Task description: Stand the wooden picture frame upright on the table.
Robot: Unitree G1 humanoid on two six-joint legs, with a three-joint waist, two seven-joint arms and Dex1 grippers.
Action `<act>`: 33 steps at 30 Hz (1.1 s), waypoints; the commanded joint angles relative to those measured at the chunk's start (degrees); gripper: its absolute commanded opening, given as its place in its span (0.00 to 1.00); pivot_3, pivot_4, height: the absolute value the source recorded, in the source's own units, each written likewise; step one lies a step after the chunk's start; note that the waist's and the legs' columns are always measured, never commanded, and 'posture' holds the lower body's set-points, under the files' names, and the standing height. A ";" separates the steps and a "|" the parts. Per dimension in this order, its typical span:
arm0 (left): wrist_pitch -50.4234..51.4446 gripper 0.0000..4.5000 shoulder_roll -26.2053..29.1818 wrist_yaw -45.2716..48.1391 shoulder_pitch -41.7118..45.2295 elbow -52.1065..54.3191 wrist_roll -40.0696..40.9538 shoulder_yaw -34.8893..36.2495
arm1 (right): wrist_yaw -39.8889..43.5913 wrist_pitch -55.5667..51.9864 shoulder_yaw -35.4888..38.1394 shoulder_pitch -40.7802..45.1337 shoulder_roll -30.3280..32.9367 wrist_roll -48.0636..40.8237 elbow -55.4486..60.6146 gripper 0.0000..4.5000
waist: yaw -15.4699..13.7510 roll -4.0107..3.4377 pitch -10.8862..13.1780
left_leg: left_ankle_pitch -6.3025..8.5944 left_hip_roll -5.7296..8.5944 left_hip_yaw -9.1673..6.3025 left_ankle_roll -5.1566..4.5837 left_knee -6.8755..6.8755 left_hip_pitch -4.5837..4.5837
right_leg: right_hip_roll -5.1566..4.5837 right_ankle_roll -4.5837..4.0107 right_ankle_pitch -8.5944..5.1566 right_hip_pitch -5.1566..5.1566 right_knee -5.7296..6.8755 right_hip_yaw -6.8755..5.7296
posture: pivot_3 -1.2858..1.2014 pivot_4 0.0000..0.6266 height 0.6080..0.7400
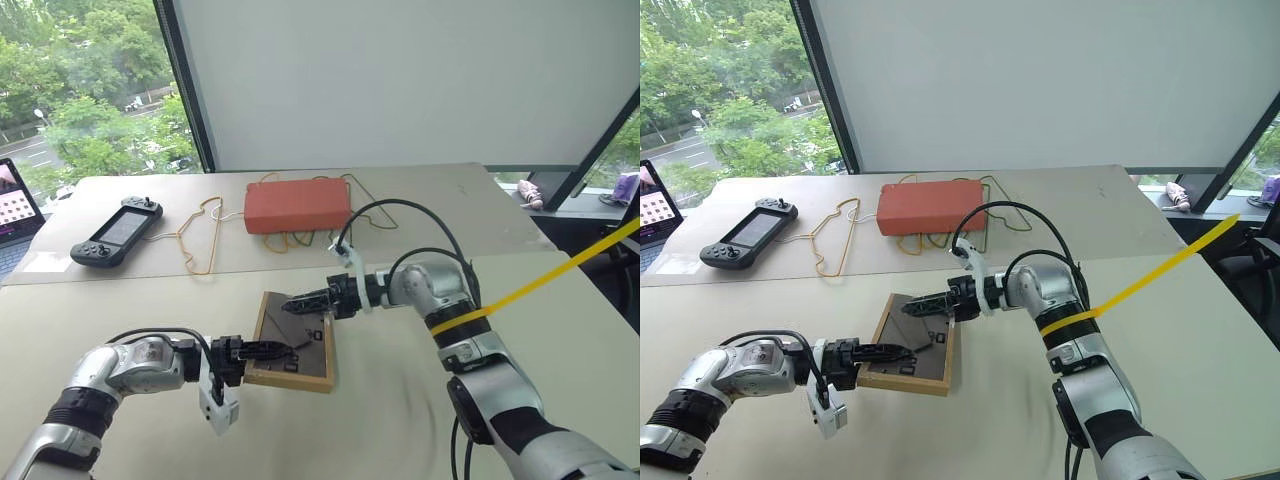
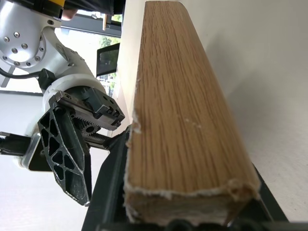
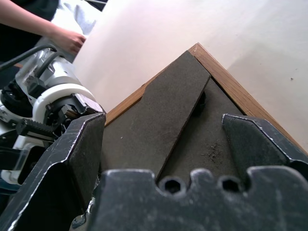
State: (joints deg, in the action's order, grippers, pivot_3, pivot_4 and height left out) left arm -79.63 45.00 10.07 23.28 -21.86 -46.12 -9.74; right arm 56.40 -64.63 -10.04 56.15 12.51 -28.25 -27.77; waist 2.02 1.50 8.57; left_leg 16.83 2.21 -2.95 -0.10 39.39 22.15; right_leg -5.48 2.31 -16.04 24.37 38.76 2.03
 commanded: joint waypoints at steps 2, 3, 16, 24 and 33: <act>0.59 0.24 -0.35 -3.08 0.65 1.91 -2.98 0.22 | 2.02 -6.70 -1.90 -2.14 -1.27 -3.71 6.67 1.00 | 0.00 0.00 0.00 | 0.00 0.00 -0.02 0.00 0.01 0.01 | -0.01 0.00 0.00 0.00 0.05 -0.02 | 0.52 0.24 1.00; 0.69 0.24 -0.31 -3.50 0.72 1.98 -3.18 0.06 | 2.14 -7.55 -2.17 -2.60 -1.31 -4.27 8.17 1.00 | 0.02 0.00 0.00 | 0.00 -0.01 -0.03 0.00 0.03 0.01 | -0.01 0.00 0.00 0.01 0.06 -0.02 | 0.52 0.24 1.00; 2.38 0.24 0.67 -4.99 0.12 1.99 -2.93 -1.81 | -2.00 -14.13 6.90 -1.54 -1.84 -12.10 20.59 1.00 | 0.06 0.00 0.00 | 0.01 0.00 -0.05 -0.02 0.37 0.17 | -0.01 0.00 0.00 0.13 0.28 -0.03 | 0.52 0.24 1.00; 3.32 0.24 1.83 -6.12 0.80 1.53 -2.24 -2.56 | -5.23 -17.72 10.54 -2.99 -0.36 -16.32 26.68 1.00 | 0.62 0.00 0.00 | 0.02 -0.01 -0.03 -0.04 0.35 0.30 | -0.02 0.00 0.00 0.31 0.32 -0.02 | 0.52 0.24 1.00; 4.68 0.24 2.78 -6.61 3.69 4.64 2.79 0.13 | -3.79 -12.71 8.47 -8.95 9.38 -13.69 23.34 1.00 | 0.27 0.00 0.00 | 0.02 0.04 -0.03 -0.03 0.48 0.61 | -0.05 0.00 0.00 0.55 0.37 -0.04 | 0.52 0.24 1.00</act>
State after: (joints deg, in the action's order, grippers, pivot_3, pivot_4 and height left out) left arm -75.20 47.39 4.40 25.31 -18.91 -46.36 -12.02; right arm 50.93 -80.05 -1.78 47.75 20.10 -42.65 -4.00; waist 2.29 1.50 8.58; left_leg 16.84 2.27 -2.98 -0.13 39.90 22.81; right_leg -5.54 2.32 -16.03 24.95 39.12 1.99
